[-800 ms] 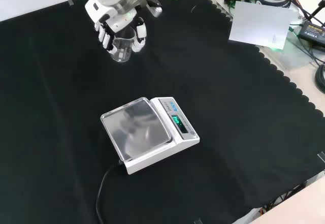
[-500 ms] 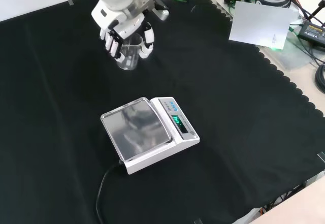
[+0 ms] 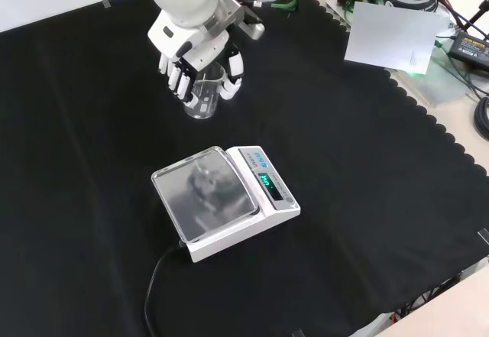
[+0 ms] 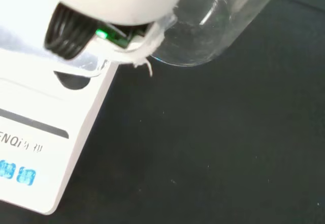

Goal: Put the beaker on the electronic balance.

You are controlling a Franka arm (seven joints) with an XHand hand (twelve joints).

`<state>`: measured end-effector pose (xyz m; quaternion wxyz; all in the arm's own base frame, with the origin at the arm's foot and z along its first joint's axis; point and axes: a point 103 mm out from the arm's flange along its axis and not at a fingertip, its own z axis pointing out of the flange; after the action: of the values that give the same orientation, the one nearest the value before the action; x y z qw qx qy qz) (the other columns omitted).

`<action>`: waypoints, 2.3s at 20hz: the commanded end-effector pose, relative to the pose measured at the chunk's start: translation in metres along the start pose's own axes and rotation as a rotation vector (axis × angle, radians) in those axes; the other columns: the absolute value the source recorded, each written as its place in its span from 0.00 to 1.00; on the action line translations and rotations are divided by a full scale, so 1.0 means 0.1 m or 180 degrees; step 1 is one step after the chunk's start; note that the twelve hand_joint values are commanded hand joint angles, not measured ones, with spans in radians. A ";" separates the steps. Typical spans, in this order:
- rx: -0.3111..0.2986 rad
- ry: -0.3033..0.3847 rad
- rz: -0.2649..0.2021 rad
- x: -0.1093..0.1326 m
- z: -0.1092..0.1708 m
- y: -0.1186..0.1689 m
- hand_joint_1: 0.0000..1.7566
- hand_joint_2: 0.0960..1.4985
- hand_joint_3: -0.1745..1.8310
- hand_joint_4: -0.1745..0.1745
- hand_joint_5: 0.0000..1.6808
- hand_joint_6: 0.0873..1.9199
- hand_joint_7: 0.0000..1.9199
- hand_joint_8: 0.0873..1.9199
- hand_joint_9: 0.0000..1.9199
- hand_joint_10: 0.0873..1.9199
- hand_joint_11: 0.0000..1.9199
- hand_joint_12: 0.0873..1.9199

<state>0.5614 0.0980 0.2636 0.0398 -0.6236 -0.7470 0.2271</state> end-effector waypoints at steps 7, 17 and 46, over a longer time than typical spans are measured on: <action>-0.0028 -0.0110 -0.0168 0.62 -0.27 0.09 0.68 0.27 0.46 0.59 0.57 0.47 0.48 0.55 0.57 0.33 0.43 0.63; -0.0142 -0.0264 -0.0379 1.03 -0.48 0.24 0.69 0.27 0.46 0.58 0.58 0.46 0.49 0.55 0.57 0.33 0.43 0.63; -0.0022 -0.0152 -0.0569 1.27 -0.02 0.81 0.66 0.45 0.34 0.66 0.75 0.30 0.49 0.56 0.58 0.33 0.44 0.63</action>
<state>0.5884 0.2300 0.2133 0.0414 -0.5512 -0.7985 0.2383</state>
